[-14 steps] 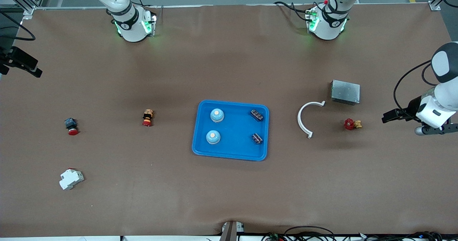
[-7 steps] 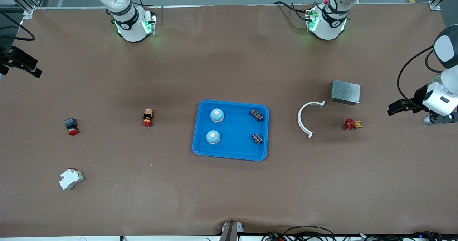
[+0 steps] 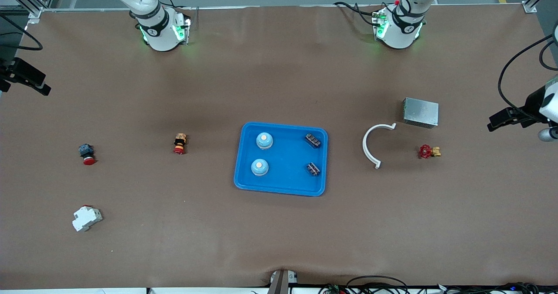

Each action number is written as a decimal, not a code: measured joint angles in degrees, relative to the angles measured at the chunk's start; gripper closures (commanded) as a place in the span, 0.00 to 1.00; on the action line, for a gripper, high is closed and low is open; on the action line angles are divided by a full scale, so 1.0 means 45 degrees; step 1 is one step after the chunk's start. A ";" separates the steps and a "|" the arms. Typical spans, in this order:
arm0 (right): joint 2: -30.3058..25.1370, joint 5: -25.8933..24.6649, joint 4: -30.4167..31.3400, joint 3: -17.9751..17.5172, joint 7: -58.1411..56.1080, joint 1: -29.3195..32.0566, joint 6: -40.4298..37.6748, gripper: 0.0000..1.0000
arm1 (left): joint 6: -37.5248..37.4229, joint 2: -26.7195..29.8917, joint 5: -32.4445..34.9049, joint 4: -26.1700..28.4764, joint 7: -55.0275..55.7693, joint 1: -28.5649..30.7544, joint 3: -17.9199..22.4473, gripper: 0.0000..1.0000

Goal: Place electrolytic capacitor and blue bell in tray

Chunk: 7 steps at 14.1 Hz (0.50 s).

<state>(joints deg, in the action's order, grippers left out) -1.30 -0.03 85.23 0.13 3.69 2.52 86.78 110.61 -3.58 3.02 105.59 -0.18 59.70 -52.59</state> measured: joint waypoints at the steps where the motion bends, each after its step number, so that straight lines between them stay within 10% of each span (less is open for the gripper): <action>1: 0.0001 0.0000 0.0005 0.0000 0.0000 0.0000 0.0000 0.00 | -0.0017 -0.0053 0.0000 -0.0057 0.0000 0.0000 0.0000 0.00; 7: 0.0009 0.0001 0.0011 -0.0002 0.0000 0.0000 0.0085 0.00 | -0.0018 -0.0370 -0.0001 -0.0098 -0.0001 0.0004 0.0006 0.00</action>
<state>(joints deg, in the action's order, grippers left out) -1.26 -0.03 85.28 0.13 3.69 2.52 87.17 110.53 -5.25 3.02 105.15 -0.19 59.71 -52.56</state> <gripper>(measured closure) 0.000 0.000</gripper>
